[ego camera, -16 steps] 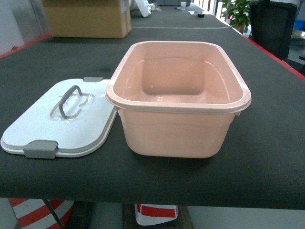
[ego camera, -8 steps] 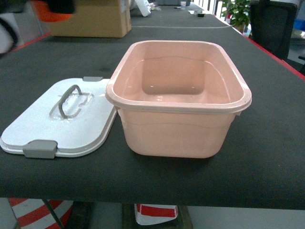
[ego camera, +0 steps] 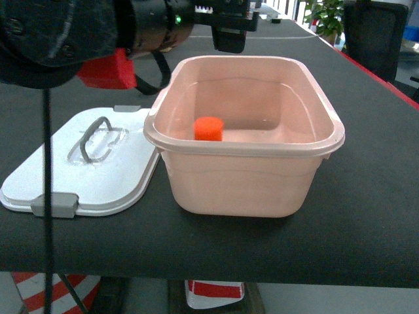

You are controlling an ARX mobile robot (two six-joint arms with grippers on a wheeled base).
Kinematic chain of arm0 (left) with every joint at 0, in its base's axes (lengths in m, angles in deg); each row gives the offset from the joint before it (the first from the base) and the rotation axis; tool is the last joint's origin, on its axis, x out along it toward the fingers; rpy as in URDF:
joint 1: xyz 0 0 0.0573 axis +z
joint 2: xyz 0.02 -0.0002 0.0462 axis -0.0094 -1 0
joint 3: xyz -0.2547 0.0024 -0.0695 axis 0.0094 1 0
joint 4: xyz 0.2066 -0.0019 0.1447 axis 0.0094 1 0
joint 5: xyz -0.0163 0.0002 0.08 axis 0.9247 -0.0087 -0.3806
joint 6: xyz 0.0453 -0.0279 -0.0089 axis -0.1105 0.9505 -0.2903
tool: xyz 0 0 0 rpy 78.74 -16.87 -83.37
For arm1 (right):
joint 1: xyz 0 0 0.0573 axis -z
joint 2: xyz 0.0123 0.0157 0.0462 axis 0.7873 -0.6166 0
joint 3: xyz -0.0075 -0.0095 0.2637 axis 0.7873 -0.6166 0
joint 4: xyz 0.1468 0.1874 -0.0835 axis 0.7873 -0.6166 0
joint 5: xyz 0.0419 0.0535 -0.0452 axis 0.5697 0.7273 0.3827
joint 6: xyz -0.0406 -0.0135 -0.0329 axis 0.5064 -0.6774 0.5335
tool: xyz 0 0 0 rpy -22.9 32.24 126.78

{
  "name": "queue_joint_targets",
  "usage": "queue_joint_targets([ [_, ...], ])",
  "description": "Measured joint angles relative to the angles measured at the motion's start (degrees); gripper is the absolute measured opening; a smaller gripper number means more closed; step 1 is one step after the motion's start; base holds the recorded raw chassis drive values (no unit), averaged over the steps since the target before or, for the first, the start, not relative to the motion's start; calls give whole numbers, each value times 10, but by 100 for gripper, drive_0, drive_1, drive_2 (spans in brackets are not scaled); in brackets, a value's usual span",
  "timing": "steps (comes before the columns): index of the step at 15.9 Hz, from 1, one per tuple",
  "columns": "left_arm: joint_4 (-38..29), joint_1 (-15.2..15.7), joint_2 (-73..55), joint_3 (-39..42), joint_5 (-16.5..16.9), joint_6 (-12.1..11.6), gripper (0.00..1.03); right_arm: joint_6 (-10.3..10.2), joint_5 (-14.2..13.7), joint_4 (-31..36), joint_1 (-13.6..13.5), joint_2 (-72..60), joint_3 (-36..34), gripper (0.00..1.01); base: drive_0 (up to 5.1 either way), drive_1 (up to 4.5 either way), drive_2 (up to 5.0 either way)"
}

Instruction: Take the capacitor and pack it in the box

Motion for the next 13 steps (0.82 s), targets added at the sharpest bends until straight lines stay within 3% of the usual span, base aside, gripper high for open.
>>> queue_joint_targets([
  [1,-6,16,31,27,9,12,99,0,0,0,0,0,0,98,0,0,0],
  [3,-27,57,104,82,24,18,98,0,0,0,0,0,0,98,0,0,0],
  [6,-57,127,169,160,19,15,98,0,0,0,0,0,0,98,0,0,0],
  [9,-93,207,165,249,30,15,98,0,0,0,0,0,0,98,0,0,0],
  [13,-109,217,145,275,28,14,98,0,0,0,0,0,0,98,0,0,0],
])
